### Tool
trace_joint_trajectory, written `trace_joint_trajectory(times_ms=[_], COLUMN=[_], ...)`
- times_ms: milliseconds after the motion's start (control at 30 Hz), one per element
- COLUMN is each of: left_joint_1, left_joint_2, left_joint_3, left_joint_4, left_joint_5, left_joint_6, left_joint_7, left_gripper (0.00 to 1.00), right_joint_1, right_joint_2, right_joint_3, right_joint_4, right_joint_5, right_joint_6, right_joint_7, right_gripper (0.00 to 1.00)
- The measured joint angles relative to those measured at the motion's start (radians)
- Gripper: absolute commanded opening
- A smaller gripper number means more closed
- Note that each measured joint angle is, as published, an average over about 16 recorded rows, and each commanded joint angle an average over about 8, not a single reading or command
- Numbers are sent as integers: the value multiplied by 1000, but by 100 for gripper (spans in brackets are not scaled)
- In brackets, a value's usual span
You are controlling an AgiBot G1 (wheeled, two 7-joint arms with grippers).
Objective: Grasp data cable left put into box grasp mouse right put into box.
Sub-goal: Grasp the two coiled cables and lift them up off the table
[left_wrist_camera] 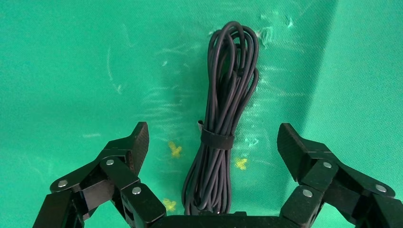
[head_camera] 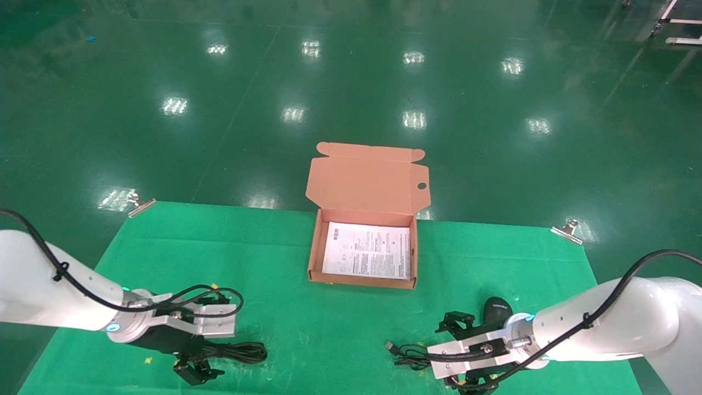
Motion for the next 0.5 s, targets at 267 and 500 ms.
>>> trace_joint_trajectory(times_ms=[267,500], left_joint_1=[-1,0], left_joint_2=[1,-1], left_joint_3=[0,0], left_joint_4=[3,-4], left_joint_5=[0,0], left_joint_6=[-1,2], left_joint_7=[3,-1], left_gripper=[0,0], right_joint_1=[-1,0], right_joint_2=[-2,1], right_joint_3=[-1,-1], right_joint_4=[-3,3], right_joint_5=[-2,-1], right_joint_6=[3,-1], right_joint_7=[-1,-1], right_gripper=[0,0])
